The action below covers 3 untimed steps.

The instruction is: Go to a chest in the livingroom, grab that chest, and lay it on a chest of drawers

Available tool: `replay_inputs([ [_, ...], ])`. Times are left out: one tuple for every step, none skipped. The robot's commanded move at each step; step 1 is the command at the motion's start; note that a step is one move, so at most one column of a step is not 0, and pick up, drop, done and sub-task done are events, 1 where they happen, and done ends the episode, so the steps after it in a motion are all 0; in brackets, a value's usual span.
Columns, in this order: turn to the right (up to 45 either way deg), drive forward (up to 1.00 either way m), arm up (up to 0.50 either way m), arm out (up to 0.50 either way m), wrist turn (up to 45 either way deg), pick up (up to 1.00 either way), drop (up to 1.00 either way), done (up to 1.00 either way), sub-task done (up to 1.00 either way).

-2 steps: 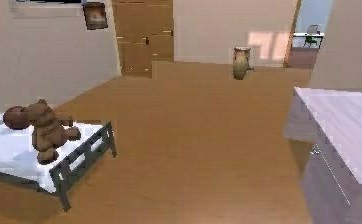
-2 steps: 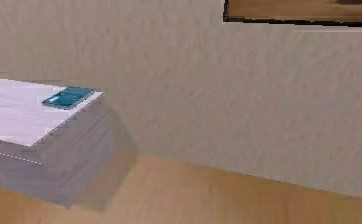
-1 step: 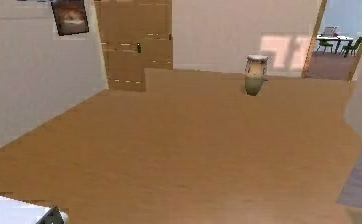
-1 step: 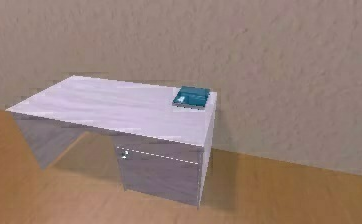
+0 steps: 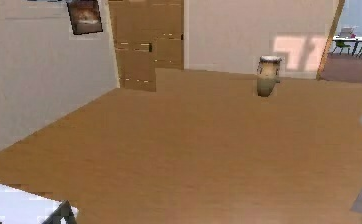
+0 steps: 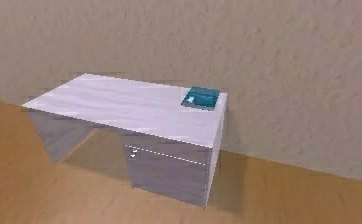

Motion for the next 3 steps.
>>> replay_inputs([
  [0.0, 1.00, 0.00, 0.00, 0.0, 0.00, 0.00, 0.00, 0.00],
  [0.0, 1.00, 0.00, 0.00, 0.0, 0.00, 0.00, 0.00, 0.00],
  [0.0, 1.00, 0.00, 0.00, 0.0, 0.00, 0.00, 0.00, 0.00],
])
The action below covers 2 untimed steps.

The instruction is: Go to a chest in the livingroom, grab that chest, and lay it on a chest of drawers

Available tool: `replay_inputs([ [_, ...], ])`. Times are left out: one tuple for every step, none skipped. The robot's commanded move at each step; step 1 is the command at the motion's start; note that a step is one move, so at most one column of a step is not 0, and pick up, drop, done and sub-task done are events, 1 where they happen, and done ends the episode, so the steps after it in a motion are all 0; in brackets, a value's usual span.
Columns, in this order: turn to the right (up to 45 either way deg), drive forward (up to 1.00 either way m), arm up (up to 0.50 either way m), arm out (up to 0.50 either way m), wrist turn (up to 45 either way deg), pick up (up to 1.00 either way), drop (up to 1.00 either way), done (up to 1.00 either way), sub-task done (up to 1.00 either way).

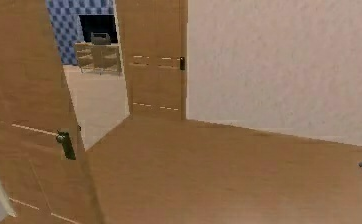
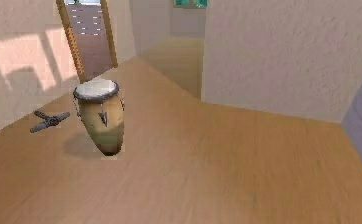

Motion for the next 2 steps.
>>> replay_inputs([
  [0.0, 0.35, 0.00, 0.00, 0.0, 0.00, 0.00, 0.00, 0.00],
  [0.0, 1.00, 0.00, 0.00, 0.0, 0.00, 0.00, 0.00, 0.00],
])
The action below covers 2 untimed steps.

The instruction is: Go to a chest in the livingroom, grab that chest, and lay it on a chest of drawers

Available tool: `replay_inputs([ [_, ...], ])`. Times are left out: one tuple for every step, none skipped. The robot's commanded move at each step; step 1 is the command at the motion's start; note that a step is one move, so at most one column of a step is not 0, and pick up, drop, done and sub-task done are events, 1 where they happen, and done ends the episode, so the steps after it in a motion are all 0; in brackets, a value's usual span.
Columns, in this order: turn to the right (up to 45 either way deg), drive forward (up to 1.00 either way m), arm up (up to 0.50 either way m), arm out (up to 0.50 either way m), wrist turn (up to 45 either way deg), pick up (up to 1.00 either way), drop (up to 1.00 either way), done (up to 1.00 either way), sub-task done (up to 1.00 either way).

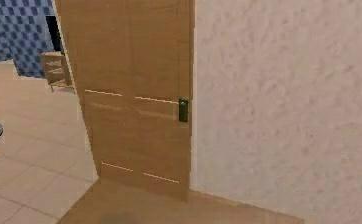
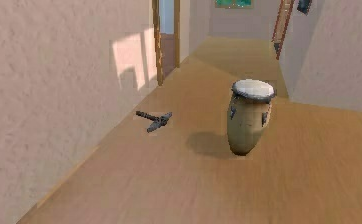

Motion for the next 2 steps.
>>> replay_inputs([
  [-6.0, 0.00, 0.00, 0.00, 0.0, 0.00, 0.00, 0.00, 0.00],
  [0.0, 0.05, 0.00, 0.00, 0.0, 0.00, 0.00, 0.00, 0.00],
])
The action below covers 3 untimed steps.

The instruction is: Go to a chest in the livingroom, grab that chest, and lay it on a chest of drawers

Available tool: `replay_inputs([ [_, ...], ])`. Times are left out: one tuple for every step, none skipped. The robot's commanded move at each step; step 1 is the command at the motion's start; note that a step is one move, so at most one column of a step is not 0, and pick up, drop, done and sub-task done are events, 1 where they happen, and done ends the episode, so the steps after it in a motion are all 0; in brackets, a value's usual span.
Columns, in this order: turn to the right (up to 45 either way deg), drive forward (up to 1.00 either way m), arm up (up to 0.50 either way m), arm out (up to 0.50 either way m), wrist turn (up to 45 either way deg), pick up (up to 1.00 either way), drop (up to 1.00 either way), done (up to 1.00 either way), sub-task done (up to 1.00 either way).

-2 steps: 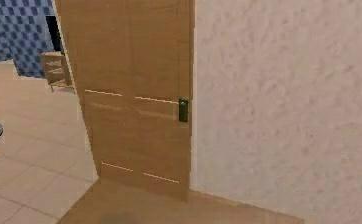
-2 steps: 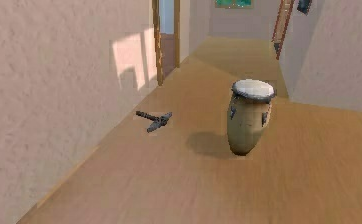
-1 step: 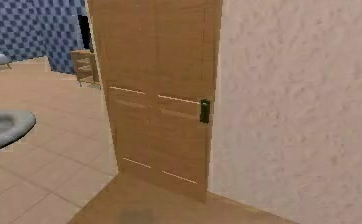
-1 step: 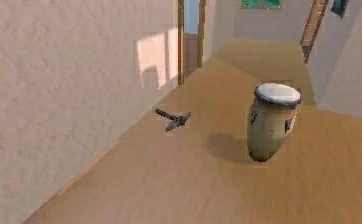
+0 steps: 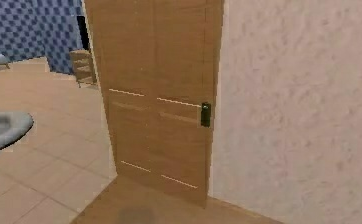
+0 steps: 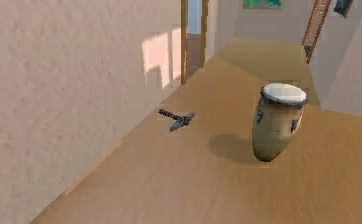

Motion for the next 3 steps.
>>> replay_inputs([
  [-45.0, 0.00, 0.00, 0.00, 0.0, 0.00, 0.00, 0.00, 0.00],
  [0.0, 1.00, 0.00, 0.00, 0.0, 0.00, 0.00, 0.00, 0.00],
  [-3.0, 0.00, 0.00, 0.00, 0.0, 0.00, 0.00, 0.00, 0.00],
])
